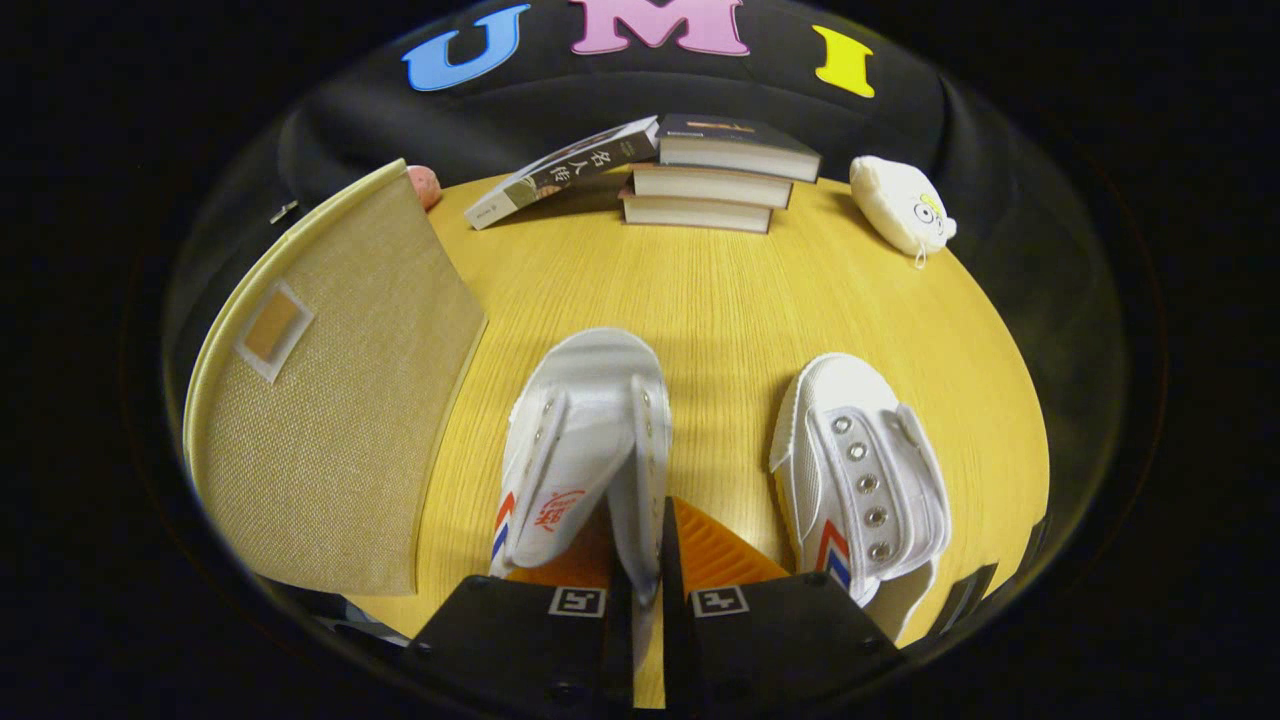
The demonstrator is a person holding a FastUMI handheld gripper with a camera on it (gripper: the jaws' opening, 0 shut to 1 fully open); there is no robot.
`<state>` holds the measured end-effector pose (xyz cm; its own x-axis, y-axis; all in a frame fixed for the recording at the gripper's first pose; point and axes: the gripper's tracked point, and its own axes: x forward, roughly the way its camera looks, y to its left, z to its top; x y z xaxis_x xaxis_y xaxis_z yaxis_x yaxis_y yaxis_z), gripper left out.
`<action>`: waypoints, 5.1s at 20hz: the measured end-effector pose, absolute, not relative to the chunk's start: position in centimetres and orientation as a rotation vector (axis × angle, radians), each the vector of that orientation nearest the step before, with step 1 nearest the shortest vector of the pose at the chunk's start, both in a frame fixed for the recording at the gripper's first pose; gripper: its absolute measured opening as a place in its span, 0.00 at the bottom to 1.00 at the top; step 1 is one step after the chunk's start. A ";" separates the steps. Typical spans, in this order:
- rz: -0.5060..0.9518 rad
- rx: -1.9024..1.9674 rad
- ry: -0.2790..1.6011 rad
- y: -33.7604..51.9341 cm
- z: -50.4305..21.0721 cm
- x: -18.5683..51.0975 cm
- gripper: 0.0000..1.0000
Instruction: Open the storage box then place both shoes into the box .Put the left shoe in first, then the right shoe, with the right side of both shoes facing outward in a uniform manner.
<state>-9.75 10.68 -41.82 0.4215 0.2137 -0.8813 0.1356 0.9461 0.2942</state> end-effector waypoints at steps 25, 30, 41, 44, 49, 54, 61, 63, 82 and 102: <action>0.111 0.739 0.997 15.3 -19.5 -3.4 0.05; 0.106 0.751 1.079 22.9 -19.6 -1.4 0.05; -0.043 0.763 1.236 30.4 -24.4 -0.5 0.05; -0.047 0.773 1.262 31.1 -24.9 -0.7 0.05; -0.055 0.825 1.273 31.9 -25.3 -0.5 0.05; 0.131 0.947 1.294 35.2 -23.8 -1.0 0.30; 0.349 0.961 1.140 34.3 -17.2 -0.8 0.98; 0.356 0.931 1.055 31.2 -15.8 -0.7 0.97; -0.005 0.391 0.975 -5.5 -31.1 -11.6 0.98; -0.012 0.305 1.188 -5.2 -43.7 -15.3 0.96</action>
